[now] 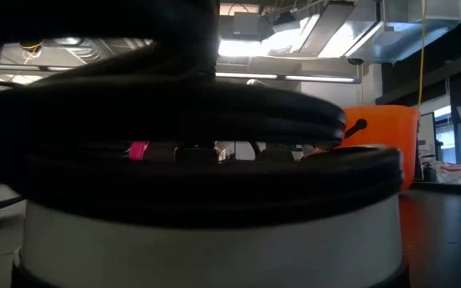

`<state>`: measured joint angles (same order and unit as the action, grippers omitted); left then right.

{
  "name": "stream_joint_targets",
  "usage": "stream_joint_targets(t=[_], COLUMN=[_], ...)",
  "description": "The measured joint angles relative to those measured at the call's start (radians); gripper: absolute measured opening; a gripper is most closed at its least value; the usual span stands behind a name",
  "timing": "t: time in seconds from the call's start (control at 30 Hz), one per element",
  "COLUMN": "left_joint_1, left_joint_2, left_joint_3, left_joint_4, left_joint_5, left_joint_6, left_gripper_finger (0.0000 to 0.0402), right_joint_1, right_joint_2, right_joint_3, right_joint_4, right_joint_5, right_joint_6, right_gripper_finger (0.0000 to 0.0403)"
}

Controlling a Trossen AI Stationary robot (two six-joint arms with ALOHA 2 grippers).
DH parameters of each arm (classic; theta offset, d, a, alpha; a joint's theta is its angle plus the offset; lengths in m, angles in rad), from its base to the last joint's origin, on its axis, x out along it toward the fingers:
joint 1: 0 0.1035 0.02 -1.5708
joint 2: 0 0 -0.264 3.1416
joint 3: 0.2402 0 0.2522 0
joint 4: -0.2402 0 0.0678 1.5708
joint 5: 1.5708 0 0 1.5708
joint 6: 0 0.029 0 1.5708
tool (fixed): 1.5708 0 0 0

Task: Sort candy
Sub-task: Put the white chocolate into the black bucket

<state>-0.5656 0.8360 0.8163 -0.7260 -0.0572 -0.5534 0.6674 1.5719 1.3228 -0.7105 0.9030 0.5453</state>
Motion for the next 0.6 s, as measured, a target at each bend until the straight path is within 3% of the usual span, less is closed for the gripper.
stream_joint_targets(t=[0.13,0.3,0.6], left_joint_1=[-0.129,-0.258,-0.290], left_joint_2=[0.039,0.111,0.177], left_joint_3=[0.001,0.001,0.001], left_joint_4=[0.138,0.272,0.272], left_joint_5=[-0.026,0.054,-0.011], left_joint_6=[-0.041,-0.049,-0.102], left_gripper_finger=[0.0069,0.0070,0.0115], right_joint_1=[0.000,0.000,0.000], right_joint_2=[0.000,0.000,0.000], right_joint_3=[0.000,0.000,0.000], right_joint_4=[0.001,0.002,0.006], right_joint_5=[0.000,0.000,0.000], right_joint_6=[0.000,0.000,0.000], right_gripper_finger=[0.0193,0.0193,0.0193])
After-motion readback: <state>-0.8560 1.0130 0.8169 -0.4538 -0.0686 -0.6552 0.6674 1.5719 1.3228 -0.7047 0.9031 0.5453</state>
